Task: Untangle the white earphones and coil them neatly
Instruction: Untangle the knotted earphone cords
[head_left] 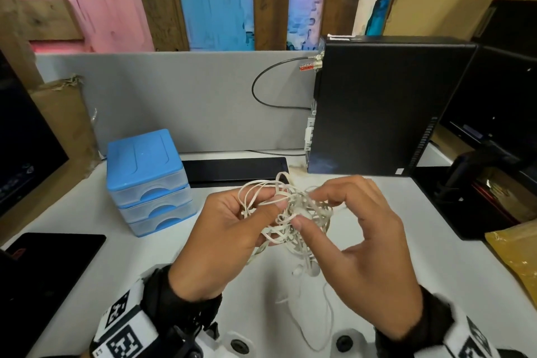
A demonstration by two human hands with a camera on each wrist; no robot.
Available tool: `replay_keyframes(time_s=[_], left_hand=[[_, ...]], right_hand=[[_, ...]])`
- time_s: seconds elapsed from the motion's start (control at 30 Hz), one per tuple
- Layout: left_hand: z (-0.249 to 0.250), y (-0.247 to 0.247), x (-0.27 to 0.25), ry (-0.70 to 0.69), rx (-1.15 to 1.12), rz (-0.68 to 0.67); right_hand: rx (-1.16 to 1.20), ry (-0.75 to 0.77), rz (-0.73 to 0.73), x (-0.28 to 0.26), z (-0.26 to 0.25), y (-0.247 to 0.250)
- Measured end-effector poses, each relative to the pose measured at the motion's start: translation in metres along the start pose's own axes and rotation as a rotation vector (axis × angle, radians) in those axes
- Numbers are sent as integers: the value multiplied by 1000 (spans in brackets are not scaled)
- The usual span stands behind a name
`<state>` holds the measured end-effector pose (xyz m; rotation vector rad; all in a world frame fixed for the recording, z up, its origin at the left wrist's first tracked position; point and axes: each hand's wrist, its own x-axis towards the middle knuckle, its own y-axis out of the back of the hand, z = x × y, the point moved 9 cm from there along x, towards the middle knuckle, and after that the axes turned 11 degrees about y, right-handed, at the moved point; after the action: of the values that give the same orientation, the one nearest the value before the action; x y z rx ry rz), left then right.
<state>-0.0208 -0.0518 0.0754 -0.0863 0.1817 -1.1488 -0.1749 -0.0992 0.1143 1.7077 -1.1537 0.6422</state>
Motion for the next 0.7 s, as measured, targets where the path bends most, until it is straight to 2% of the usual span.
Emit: replay_keyframes(time_s=[0.1,0.17,0.33,0.47,0.57,0.7], left_hand=[[0,0,-1,7,-2,13],[0,1,0,10,-21,9],[-7,2,4,63,-106,-45],[-5,4,5,4,-65,-48],[1,4,3,-58,-39,-21],[2,6,1,-91,-38,19]], right_hand=[[-160,167,-39,2,-16,0],[-132,194,-71,2,-16,-3],[272,-25,-48,8,11,-1],[392,-162,-40,9,29,1],[355,-128,-75,6,25,-1],[388,-48,-219,1,8,-18]])
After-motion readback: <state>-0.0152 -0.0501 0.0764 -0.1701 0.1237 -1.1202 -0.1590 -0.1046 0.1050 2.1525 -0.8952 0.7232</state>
